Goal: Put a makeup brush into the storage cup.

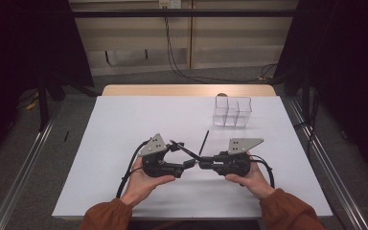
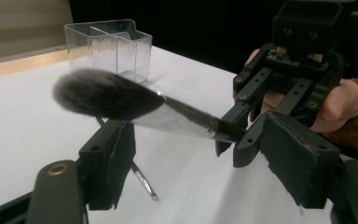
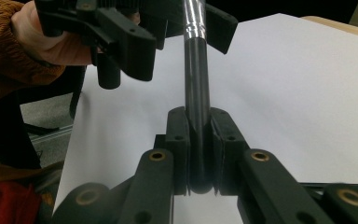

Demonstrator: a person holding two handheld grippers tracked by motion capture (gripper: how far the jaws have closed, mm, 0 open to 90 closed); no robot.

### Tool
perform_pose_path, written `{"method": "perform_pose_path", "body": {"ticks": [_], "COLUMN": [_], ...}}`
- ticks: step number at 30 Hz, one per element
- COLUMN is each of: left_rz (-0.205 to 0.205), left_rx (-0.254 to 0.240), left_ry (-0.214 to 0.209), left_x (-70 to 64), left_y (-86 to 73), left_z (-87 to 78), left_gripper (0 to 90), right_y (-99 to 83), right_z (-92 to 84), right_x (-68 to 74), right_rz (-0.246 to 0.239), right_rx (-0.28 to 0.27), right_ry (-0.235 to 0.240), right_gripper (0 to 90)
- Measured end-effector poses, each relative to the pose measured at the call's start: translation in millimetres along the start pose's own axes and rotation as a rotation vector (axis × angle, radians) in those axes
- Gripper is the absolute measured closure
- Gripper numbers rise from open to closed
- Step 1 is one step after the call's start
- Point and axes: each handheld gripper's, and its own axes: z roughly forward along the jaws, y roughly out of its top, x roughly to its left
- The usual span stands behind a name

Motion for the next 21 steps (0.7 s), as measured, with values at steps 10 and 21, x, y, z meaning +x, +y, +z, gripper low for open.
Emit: {"method": "perform_pose_path", "body": {"ticks": [10, 21], "left_rz": [-0.051, -0.109], "left_rx": [-0.025, -0.030], "left_ry": [-0.021, -0.035], "left_x": [3.0, 7.3], "left_y": [2.7, 3.9], "left_z": [-0.6, -2.6], "left_gripper": [47.7, 57.8], "right_y": [-1.1, -2.9], "right_z": [-0.2, 1.7], "right_x": [-0.4, 0.1], "right_rz": [-0.001, -0.005], "right_rx": [-0.004, 0.004], "right_ry": [0.004, 0.011], "right_gripper": [79.9, 79.9]}}
